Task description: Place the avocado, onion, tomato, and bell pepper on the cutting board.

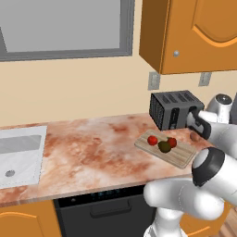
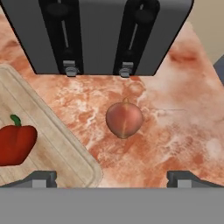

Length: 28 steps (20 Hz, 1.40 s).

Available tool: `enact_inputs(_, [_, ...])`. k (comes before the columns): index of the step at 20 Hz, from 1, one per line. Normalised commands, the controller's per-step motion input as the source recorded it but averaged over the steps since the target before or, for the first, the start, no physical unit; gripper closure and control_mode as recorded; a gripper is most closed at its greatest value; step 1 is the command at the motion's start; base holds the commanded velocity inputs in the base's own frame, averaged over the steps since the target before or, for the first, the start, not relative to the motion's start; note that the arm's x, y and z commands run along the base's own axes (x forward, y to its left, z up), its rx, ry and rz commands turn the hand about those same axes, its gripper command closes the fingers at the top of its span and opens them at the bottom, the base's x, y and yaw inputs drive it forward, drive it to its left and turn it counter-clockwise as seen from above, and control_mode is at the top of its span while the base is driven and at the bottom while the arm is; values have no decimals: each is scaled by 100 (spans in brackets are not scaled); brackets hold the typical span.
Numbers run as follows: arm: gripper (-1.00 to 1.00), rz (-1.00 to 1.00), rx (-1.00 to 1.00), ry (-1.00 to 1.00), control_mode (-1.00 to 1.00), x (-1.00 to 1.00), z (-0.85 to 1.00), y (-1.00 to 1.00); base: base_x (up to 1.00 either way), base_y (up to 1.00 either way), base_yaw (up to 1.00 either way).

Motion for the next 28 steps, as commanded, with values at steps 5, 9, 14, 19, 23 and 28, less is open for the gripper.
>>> enact_inputs(5, [-100,-1,0,4,-100,11,-23,-22,0,0,0])
enact_inputs(9, [-100,0,0,5,-100,10,-29,-1,0,0,0])
enact_inputs(14, [-100,0,0,3,-100,7,-17,0,0,0,0])
enact_inputs(19, [-100,0,0,2,-100,11,-3,0,0,0,0])
enact_inputs(23, [-100,0,0,3,-100,18,-1,0,0,0,0])
enact_inputs(28, [-100,0,0,6,-100,26,-10,0,0,0,0])
